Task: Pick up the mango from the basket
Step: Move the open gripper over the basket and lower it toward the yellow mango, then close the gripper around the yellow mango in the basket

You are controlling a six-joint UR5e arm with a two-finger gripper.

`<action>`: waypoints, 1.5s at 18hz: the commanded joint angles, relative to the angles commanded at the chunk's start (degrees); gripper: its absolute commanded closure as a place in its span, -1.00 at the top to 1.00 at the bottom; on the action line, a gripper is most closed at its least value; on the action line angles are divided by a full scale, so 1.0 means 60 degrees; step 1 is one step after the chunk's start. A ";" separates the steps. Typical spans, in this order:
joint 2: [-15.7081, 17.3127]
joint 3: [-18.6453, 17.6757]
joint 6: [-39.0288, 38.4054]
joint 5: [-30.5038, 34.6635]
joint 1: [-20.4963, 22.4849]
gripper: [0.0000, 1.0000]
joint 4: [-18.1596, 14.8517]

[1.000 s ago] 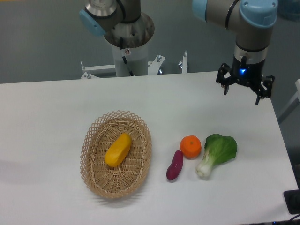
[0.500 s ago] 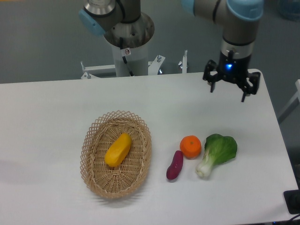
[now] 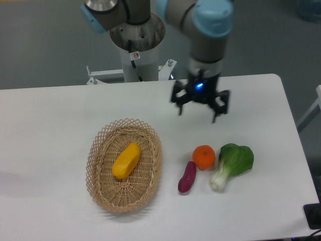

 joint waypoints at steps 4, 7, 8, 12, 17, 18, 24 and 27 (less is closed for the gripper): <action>-0.0630 -0.0323 -0.0486 0.0335 -0.1055 1.00 0.0779; -0.1332 -0.0323 -0.0486 0.1154 -0.1875 1.00 0.1201; -0.1552 -0.0323 -0.0487 0.1317 -0.2095 1.00 0.1552; -0.2052 -0.0338 -0.0487 0.1567 -0.2551 1.00 0.2098; -0.2228 -0.0528 -0.0384 0.1597 -0.2669 1.00 0.2141; -0.2242 -0.0543 -0.0384 0.1597 -0.2698 1.00 0.2142; -0.2550 -0.0558 -0.0384 0.1787 -0.2844 1.00 0.2288; -0.2667 -0.0543 -0.0413 0.1933 -0.2874 1.00 0.2303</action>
